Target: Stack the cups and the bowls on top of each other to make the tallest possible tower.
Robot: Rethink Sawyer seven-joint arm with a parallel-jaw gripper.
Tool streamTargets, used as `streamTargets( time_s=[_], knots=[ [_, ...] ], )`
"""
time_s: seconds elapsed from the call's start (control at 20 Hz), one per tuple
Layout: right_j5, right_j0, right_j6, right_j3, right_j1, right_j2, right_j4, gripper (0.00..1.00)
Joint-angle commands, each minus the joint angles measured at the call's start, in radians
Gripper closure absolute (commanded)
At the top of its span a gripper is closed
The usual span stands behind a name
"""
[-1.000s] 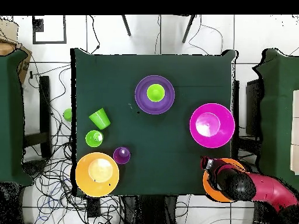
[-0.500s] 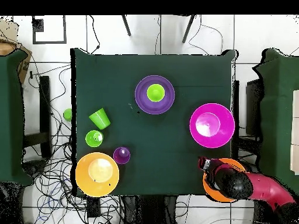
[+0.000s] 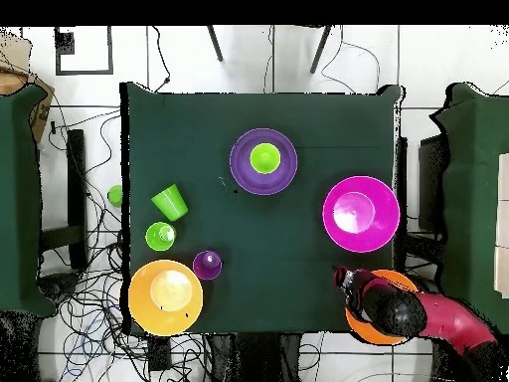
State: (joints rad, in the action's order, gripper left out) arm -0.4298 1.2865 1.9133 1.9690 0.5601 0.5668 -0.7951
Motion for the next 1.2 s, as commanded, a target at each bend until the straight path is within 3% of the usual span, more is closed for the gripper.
streamTargets(
  time_s=[0.05, 0.4, 0.7, 0.95, 1.2],
  knots=[
    [0.014, -0.045, -0.041, -0.061, -0.008, -0.032, -0.057, 0.00],
    [0.016, -0.044, -0.010, 0.005, 0.074, -0.043, -0.038, 0.00],
    [-0.064, -0.013, -0.069, 0.016, 0.137, -0.006, 0.017, 0.00],
    [-0.062, -0.003, -0.078, 0.000, 0.111, -0.009, 0.005, 0.00],
    [-0.056, 0.054, -0.119, 0.004, 0.089, -0.009, -0.015, 0.00]
  ],
)
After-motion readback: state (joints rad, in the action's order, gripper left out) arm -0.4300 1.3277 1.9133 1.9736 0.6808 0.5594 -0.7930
